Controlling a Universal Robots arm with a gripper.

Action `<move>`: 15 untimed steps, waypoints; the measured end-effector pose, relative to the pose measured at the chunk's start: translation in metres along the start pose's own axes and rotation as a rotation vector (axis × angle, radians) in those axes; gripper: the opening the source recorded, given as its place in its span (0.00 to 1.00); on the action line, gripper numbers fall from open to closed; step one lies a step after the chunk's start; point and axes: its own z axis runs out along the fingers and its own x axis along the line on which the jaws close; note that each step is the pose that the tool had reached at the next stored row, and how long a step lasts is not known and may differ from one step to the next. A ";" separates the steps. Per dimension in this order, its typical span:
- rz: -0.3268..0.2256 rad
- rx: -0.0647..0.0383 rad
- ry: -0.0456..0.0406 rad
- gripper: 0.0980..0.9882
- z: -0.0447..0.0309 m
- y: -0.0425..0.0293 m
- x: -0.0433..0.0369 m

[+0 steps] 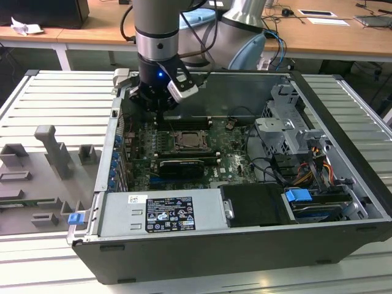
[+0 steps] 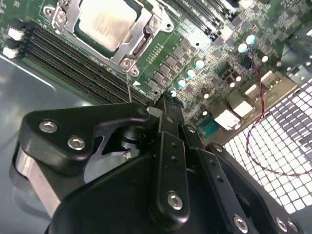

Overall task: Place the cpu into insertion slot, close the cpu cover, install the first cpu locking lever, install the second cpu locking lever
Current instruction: 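Install the first cpu locking lever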

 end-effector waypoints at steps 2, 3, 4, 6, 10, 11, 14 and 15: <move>0.000 0.000 -0.0032 0.01 -0.0019 0.0061 -0.0003; 0.000 0.001 -0.0043 0.01 -0.0023 0.0080 -0.0006; 0.000 0.001 -0.0058 0.01 -0.0026 0.0103 -0.0009; -0.001 0.002 -0.0161 0.01 -0.0027 0.0143 -0.0012; -0.002 0.003 -0.0214 0.01 -0.0026 0.0143 -0.0013; -0.001 0.003 -0.0214 0.01 -0.0026 0.0143 -0.0013; -0.001 0.003 -0.0213 0.01 -0.0027 0.0140 -0.0042; -0.002 0.003 -0.0213 0.01 -0.0027 0.0138 -0.0055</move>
